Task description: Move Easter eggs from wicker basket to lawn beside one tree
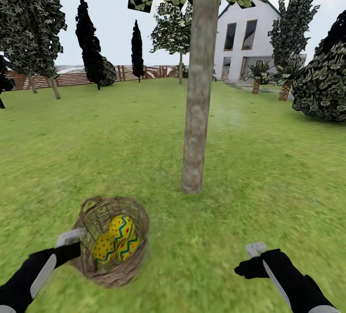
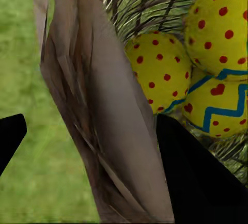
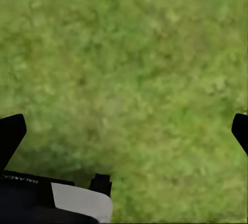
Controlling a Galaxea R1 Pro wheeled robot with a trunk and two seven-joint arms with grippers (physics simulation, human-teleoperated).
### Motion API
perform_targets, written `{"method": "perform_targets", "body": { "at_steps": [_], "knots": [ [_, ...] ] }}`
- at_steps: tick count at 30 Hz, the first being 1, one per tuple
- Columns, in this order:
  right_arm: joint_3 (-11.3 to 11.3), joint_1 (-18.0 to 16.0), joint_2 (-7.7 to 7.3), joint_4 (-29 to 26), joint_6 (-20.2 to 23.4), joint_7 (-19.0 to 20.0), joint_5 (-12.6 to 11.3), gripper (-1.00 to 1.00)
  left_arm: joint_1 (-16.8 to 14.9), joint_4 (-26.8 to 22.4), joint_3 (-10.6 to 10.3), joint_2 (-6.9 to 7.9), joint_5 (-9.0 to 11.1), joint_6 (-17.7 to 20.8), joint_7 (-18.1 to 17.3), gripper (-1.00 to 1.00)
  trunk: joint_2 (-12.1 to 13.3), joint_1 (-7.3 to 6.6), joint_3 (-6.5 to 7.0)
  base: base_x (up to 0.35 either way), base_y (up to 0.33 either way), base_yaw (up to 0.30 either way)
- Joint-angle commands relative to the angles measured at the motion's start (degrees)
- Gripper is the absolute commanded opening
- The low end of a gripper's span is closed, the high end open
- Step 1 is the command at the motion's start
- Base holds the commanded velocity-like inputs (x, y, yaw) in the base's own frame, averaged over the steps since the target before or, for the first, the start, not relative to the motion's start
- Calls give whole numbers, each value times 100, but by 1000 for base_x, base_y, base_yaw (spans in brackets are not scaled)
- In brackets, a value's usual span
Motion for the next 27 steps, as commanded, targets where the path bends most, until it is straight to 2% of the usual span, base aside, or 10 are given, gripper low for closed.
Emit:
{"method": "perform_targets", "body": {
  "at_steps": [1,2,5,9,27],
  "knots": [
    [-22,-4,-77,-8,112,14,-19,100,1,3,19,98,79,48,-25,-100,-48,24,-28,0,0,0],
    [-50,-4,-117,-9,140,14,-19,100,4,1,27,128,78,52,-25,-100,-88,46,-46,0,0,0],
    [-53,-4,-111,-21,148,12,3,100,1,0,29,155,64,51,-18,-100,-208,112,-100,0,0,0],
    [-52,-3,-119,-31,138,12,1,100,1,6,24,111,54,51,-17,-100,-369,200,-171,0,0,0],
    [-50,-3,-116,-40,136,12,5,100,2,17,6,78,53,35,3,-100,-1091,595,-495,0,0,0]
  ]
}}
